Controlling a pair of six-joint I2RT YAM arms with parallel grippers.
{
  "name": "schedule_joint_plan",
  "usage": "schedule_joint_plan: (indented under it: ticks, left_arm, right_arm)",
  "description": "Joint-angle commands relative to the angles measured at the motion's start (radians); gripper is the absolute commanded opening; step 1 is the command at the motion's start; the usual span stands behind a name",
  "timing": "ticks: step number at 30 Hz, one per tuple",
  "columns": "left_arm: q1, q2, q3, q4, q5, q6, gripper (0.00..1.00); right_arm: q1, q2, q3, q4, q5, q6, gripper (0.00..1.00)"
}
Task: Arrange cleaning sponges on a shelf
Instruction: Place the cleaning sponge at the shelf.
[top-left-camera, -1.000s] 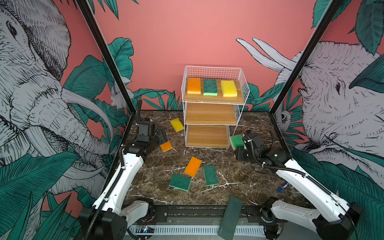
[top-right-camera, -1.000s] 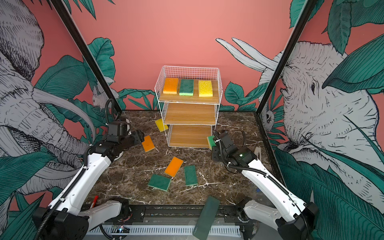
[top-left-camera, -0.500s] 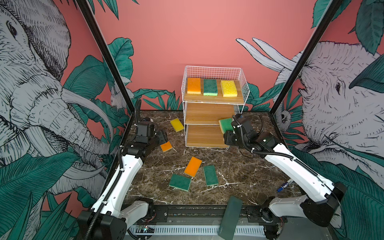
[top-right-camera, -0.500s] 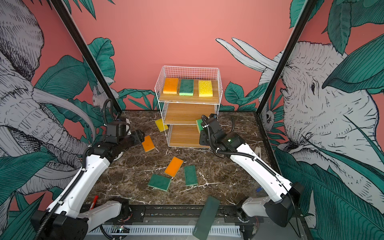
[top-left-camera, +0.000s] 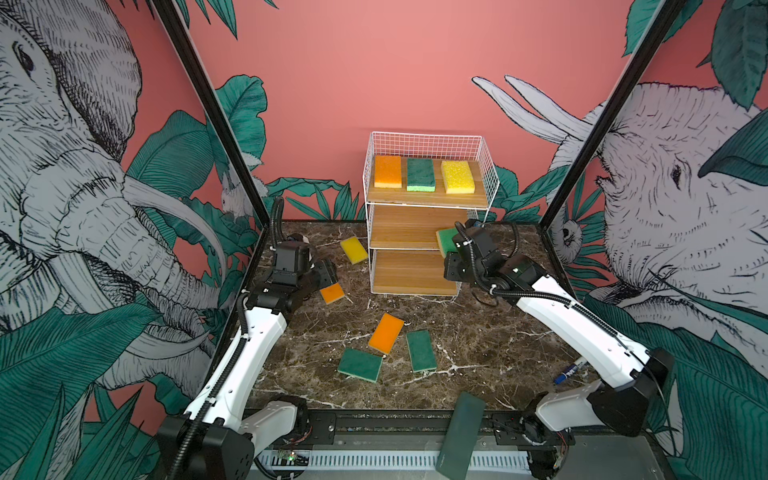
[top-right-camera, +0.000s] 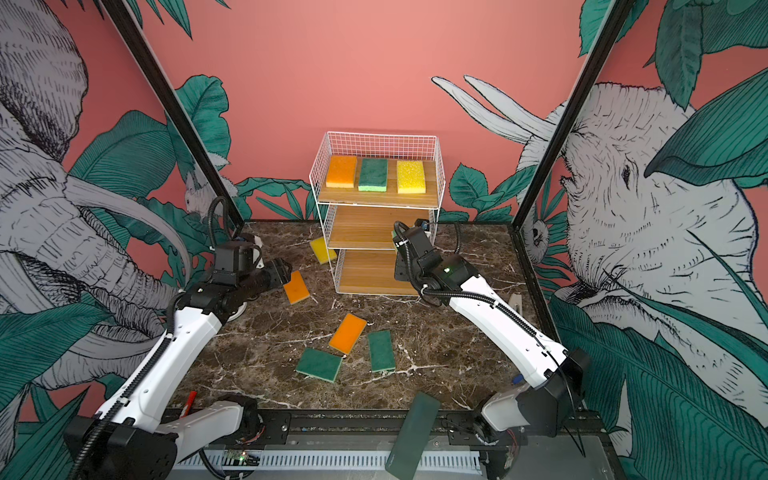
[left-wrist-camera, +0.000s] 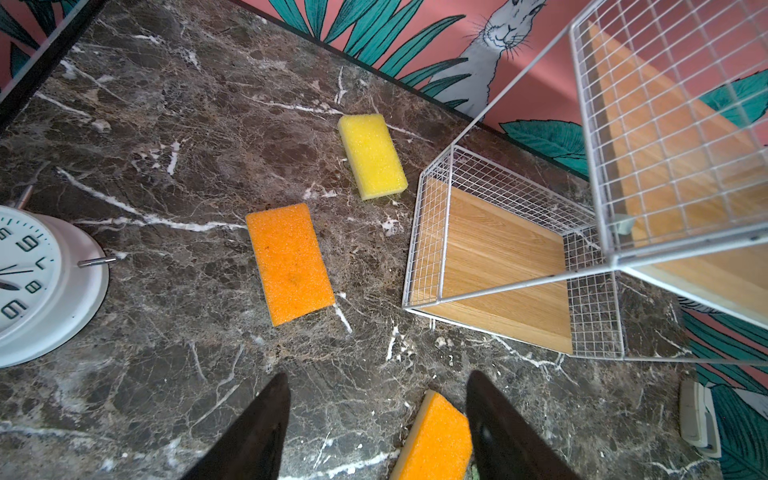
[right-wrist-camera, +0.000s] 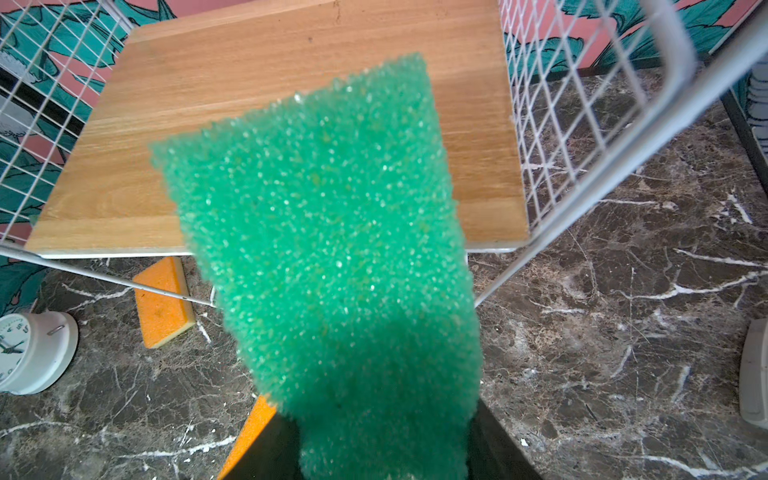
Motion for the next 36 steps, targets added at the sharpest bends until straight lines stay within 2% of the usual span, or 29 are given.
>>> schedule_joint_plan:
  ticks: [1, 16, 36]
  left_arm:
    - [0.006, -0.011, -0.003, 0.015, 0.011, -0.01, 0.68]
    - [0.006, -0.027, -0.014, 0.023, 0.02, -0.023, 0.68]
    - [0.005, -0.042, -0.031, 0.03, 0.018, -0.024, 0.67]
  right_arm:
    - [0.003, 0.001, 0.05, 0.035, 0.051, 0.001, 0.55]
    - [-0.005, 0.069, 0.093, 0.102, 0.121, -0.036, 0.58]
    - [-0.028, 0.125, 0.078, 0.211, 0.226, 0.007, 0.58]
